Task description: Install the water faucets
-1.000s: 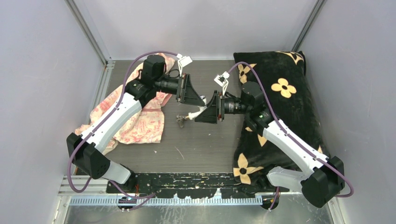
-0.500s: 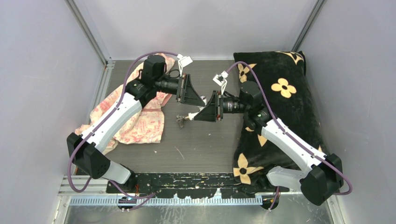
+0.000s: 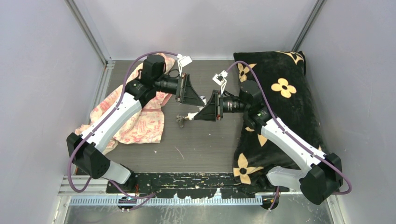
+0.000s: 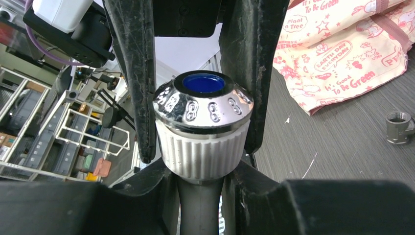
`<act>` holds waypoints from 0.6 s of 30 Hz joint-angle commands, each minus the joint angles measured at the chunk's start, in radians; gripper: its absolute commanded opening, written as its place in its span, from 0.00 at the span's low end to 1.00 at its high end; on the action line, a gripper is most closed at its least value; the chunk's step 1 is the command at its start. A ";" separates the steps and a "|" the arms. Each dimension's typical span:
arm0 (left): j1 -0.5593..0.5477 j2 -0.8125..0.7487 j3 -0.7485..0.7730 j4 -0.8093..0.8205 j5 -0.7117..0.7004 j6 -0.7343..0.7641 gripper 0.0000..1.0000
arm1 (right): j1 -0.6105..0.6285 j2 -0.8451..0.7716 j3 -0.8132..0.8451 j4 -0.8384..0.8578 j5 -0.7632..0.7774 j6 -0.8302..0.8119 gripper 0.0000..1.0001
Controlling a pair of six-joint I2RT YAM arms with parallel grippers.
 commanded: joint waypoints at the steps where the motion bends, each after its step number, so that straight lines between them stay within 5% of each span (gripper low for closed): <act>1: -0.002 -0.010 0.017 0.044 0.029 0.002 0.00 | 0.003 0.000 0.056 0.018 -0.015 -0.006 0.01; 5: -0.002 0.000 0.028 0.033 0.026 0.002 0.00 | 0.004 -0.009 0.044 0.024 0.005 -0.015 0.01; 10: 0.005 0.026 0.117 -0.180 -0.123 0.103 0.64 | 0.003 -0.022 0.039 -0.066 0.147 -0.063 0.01; 13: 0.047 0.019 0.177 -0.388 -0.338 0.248 0.78 | -0.005 -0.039 0.037 -0.204 0.311 -0.114 0.01; 16: 0.117 -0.013 0.153 -0.458 -0.499 0.262 0.86 | -0.027 -0.064 0.030 -0.342 0.550 -0.163 0.01; 18: 0.141 -0.032 0.118 -0.479 -0.645 0.247 0.99 | -0.058 -0.087 0.017 -0.409 0.707 -0.155 0.01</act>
